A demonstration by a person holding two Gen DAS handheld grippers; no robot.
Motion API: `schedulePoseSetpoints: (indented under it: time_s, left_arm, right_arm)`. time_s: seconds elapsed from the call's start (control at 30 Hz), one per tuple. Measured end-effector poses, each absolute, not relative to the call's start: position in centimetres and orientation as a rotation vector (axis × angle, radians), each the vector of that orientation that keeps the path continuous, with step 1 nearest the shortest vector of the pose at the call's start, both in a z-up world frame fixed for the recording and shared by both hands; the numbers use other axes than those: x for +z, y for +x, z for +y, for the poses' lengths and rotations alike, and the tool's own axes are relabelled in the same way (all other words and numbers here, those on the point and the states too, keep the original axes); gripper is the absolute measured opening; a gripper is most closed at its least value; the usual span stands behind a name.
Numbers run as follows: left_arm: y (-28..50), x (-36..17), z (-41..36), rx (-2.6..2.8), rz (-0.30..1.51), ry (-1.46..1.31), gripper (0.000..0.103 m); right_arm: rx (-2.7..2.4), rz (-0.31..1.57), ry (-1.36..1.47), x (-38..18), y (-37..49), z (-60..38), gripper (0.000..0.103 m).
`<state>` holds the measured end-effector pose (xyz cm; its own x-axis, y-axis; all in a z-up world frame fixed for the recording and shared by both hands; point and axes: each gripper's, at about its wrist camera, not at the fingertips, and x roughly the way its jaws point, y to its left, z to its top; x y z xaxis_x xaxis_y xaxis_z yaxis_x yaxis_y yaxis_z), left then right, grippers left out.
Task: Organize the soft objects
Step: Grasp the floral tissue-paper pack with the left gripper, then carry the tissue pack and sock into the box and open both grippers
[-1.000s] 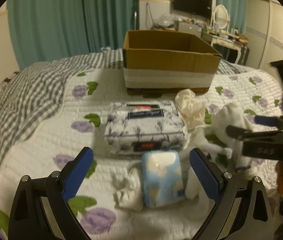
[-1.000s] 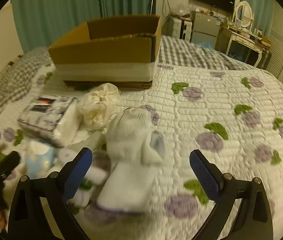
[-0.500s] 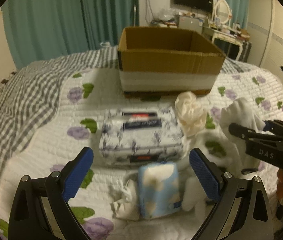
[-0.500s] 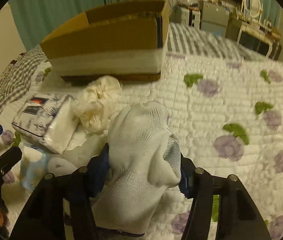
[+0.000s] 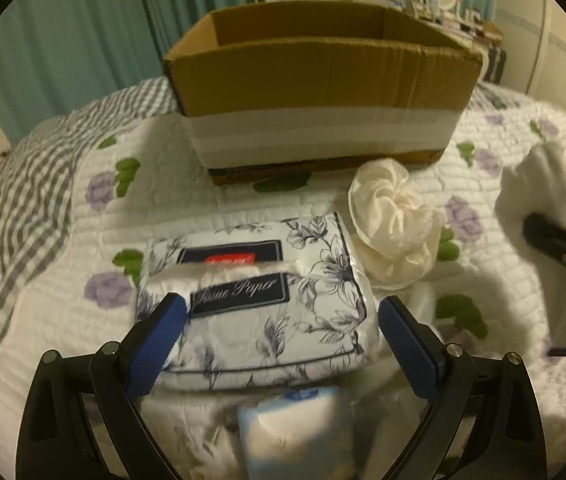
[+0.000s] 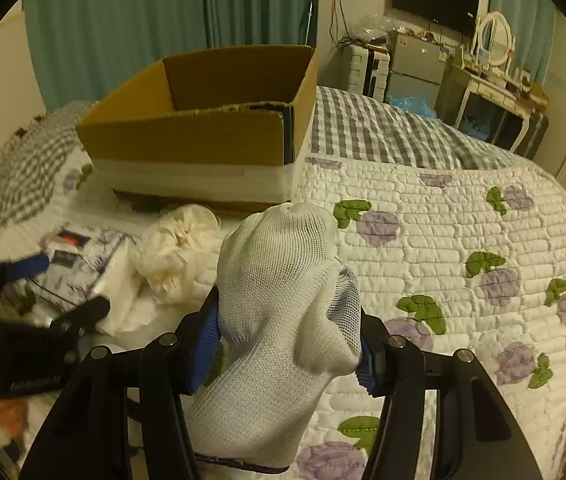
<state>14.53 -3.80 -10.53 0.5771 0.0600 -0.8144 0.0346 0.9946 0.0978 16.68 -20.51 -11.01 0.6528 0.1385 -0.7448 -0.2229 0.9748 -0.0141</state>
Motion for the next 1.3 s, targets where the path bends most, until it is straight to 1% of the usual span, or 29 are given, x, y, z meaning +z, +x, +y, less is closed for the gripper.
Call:
schedulePoseSetpoints:
  time_s: [0.1,0.2,0.27,0.3,0.33,0.4,0.43,0.5,0.6,0.7,0.8,1.03,1.13,1.3]
  left_arm:
    - [14.9,-11.8,-4.3,0.044,0.961,0.178,0.098]
    - [15.0,-12.0,-4.0,0.040,0.965,0.173,0.096]
    - [14.8,-11.8,-3.7,0.033,0.957,0.168,0.092]
    - [14.5,-11.6,-3.7,0.025,0.947,0.168,0.087]
    - [14.1,-11.4,-3.7,0.019,0.935,0.170,0.084]
    - [13.3,-10.9,-4.2,0.011,0.917,0.185,0.072]
    - [12.8,-10.5,-4.4,0.005,0.908,0.190,0.068]
    - [12.1,-9.7,-4.3,-0.012,0.899,0.170,0.053]
    - [11.1,-8.1,-3.7,-0.043,0.886,0.113,0.041]
    - [9.9,-6.0,-3.1,-0.073,0.861,0.053,0.035]
    - [9.0,-3.9,-2.2,-0.094,0.829,0.004,0.034]
    - [8.1,1.9,-1.4,-0.107,0.712,0.004,0.034]
    - [8.8,4.5,-1.4,-0.111,0.661,0.010,0.034]
    - [11.0,7.2,-1.4,-0.115,0.619,0.040,0.035]
  right_arm:
    - [0.195,0.822,-0.143,-11.0,16.4,-20.1,0.056]
    - [0.203,0.812,-0.152,-10.8,16.3,-19.8,0.056]
    - [0.205,0.817,-0.151,-11.0,16.3,-19.7,0.056]
    - [0.205,0.822,-0.151,-11.3,16.3,-19.7,0.056]
    - [0.202,0.829,-0.151,-11.5,16.3,-19.8,0.056]
    - [0.203,0.839,-0.146,-11.8,16.2,-19.8,0.056]
    - [0.201,0.846,-0.140,-11.9,16.0,-19.9,0.056]
    - [0.194,0.845,-0.141,-11.7,15.6,-20.0,0.056]
    - [0.208,0.825,-0.132,-10.7,14.6,-20.0,0.056]
    - [0.223,0.798,-0.109,-9.3,13.5,-20.2,0.056]
    - [0.222,0.770,-0.105,-7.8,12.3,-20.2,0.056]
    - [0.247,0.695,-0.116,-3.5,9.9,-19.3,0.056]
    - [0.263,0.655,-0.118,-1.4,9.6,-18.9,0.056]
    - [0.277,0.597,-0.133,2.3,10.5,-18.2,0.056]
